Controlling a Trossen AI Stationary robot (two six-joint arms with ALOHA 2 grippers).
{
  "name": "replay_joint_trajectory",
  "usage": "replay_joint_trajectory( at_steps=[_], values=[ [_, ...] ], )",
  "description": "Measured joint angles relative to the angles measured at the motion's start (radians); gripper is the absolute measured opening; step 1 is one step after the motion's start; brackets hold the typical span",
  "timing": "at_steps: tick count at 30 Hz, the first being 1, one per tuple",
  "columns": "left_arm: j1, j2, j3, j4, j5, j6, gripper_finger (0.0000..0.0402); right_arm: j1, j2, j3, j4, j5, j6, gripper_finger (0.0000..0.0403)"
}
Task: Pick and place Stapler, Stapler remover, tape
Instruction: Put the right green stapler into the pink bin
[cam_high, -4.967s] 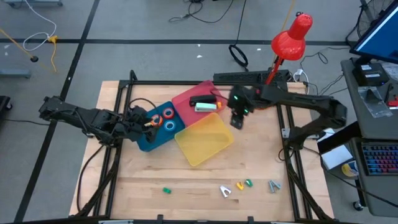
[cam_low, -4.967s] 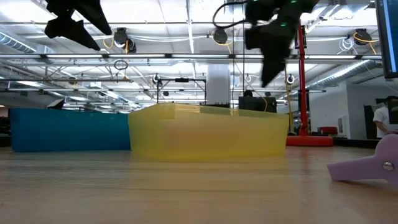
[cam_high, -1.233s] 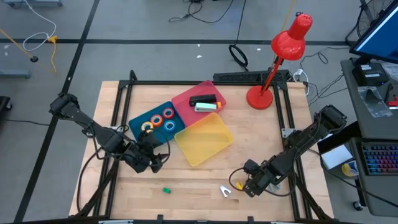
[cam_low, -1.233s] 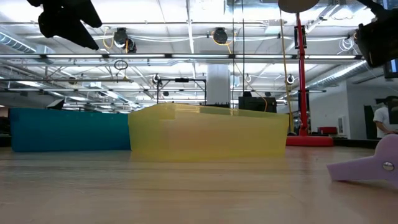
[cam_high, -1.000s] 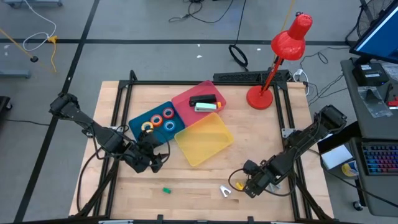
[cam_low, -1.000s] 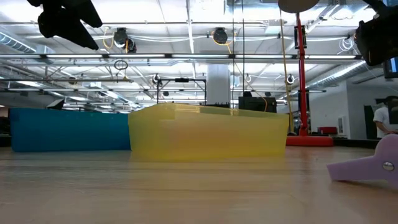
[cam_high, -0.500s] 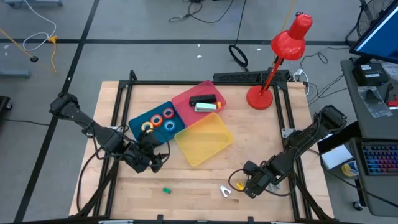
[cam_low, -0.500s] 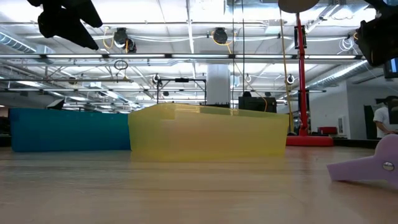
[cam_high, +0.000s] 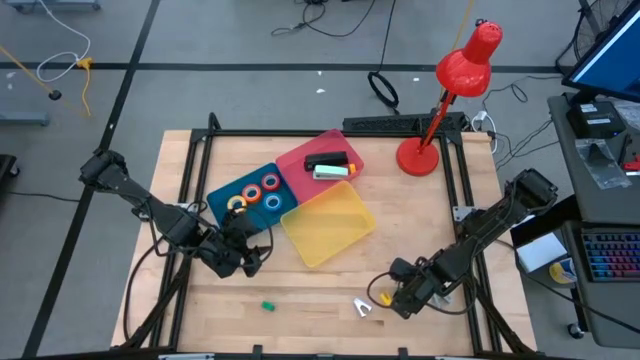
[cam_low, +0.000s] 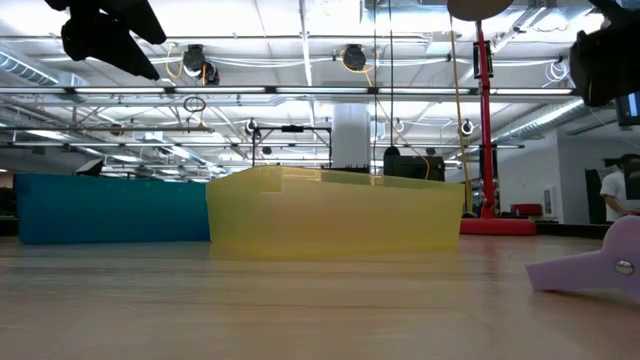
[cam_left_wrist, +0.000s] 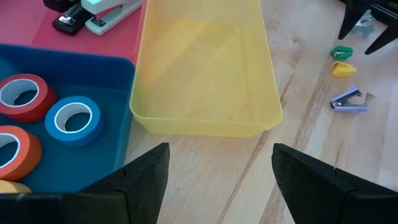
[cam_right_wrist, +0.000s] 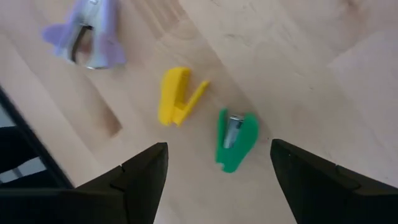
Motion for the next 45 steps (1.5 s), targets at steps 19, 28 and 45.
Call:
replay_joint_trajectory(
  at_steps=[19,28,45],
  values=[
    [0.000,0.000,0.000,0.000,0.000,-0.011,0.0283,0.000,0.000,-0.139,0.219,-0.002,0.003,0.0274],
    [0.001,0.000,0.000,0.000,-0.015,-0.011,0.0283,-0.001,-0.004,-0.173,0.225,-0.021,0.002,0.0273],
    [0.061,0.000,0.000,-0.001,-0.016,0.029,0.0283,-0.017,0.023,-0.177,0.110,-0.027,0.003,0.0162]
  ],
)
